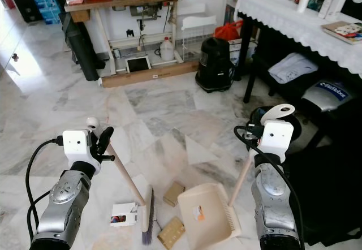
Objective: Sweep floor
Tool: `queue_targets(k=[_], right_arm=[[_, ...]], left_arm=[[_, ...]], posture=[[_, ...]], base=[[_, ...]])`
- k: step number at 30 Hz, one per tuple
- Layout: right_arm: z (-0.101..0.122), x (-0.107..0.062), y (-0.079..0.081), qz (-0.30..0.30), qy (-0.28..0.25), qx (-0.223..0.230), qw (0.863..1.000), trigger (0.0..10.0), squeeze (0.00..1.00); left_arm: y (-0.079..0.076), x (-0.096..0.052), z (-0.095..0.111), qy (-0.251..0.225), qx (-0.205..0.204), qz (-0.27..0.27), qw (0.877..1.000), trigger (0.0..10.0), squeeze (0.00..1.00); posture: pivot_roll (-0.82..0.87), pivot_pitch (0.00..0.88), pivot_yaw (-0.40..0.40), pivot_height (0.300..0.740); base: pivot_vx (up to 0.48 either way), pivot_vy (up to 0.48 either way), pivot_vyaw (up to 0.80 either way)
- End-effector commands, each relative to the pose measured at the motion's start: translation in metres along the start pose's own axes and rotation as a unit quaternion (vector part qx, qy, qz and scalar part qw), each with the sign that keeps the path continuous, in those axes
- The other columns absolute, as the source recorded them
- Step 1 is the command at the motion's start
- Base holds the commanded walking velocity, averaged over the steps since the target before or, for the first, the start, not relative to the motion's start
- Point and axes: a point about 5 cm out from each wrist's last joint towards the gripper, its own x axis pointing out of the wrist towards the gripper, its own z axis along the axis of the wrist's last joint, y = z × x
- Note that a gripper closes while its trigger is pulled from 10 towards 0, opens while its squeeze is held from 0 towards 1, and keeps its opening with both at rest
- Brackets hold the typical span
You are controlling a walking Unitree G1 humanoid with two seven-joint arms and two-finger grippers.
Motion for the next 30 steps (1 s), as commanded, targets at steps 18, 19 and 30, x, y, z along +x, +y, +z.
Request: queue_targets(k=[18,19,30], right_arm=[[-0.011,0.003,-0.015,-0.046,0.002,-0.034,0.998,10.0,0.00],[-0.011,0.003,-0.016,-0.049,0.002,-0.036,0.998,10.0,0.00],[-0.032,0.008,-0.021,-0.078,0.024,-0.061,0.995,10.0,0.00]], left_arm=[[-0.001,-0.001,0.010,-0.018,0.005,-0.009,1.000,10.0,0.00],[0.000,-0.001,0.010,-0.017,0.005,-0.009,1.000,10.0,0.00],[0.000,-0.011,0.012,-0.008,0.011,-0.022,1.000,10.0,0.00]], posture=[[-0.08,0.000,0.051,0.740],[-0.08,0.000,0.053,0.740],[-0.04,0.000,0.071,0.740]], base=[[0.000,0.000,0.00],[0.000,0.000,0.00],[0.000,0.000,0.00]])
